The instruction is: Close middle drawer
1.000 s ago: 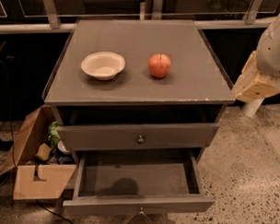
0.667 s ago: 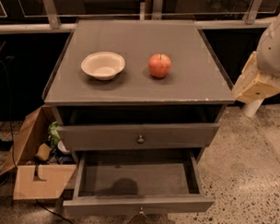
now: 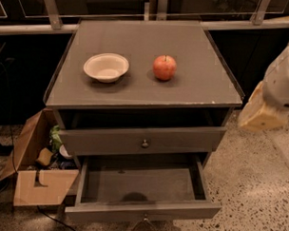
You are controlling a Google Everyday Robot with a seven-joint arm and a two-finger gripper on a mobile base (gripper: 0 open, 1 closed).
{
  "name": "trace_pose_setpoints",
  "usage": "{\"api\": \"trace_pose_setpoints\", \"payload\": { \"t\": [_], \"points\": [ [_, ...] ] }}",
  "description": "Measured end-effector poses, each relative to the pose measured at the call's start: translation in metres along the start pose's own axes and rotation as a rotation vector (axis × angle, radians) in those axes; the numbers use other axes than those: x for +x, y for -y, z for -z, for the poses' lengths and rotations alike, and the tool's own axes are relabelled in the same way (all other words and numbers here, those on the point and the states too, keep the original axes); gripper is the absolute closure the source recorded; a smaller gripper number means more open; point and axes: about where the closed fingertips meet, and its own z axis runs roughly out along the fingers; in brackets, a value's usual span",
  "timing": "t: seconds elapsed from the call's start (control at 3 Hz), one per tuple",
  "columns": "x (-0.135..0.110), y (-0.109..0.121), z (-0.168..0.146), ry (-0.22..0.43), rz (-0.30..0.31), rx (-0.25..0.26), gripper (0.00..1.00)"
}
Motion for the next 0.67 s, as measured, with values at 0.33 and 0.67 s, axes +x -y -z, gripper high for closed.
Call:
{"api": "trace_pose_setpoints", "payload": {
  "t": [0.33,0.67],
  "points": [
    [0.026,-0.033,-0.046,-0.026,-0.064,-0.061,1.00],
    [0.045,-0.066,-0.099,-0.040,-0.136,-0.142,1.00]
  ]
}}
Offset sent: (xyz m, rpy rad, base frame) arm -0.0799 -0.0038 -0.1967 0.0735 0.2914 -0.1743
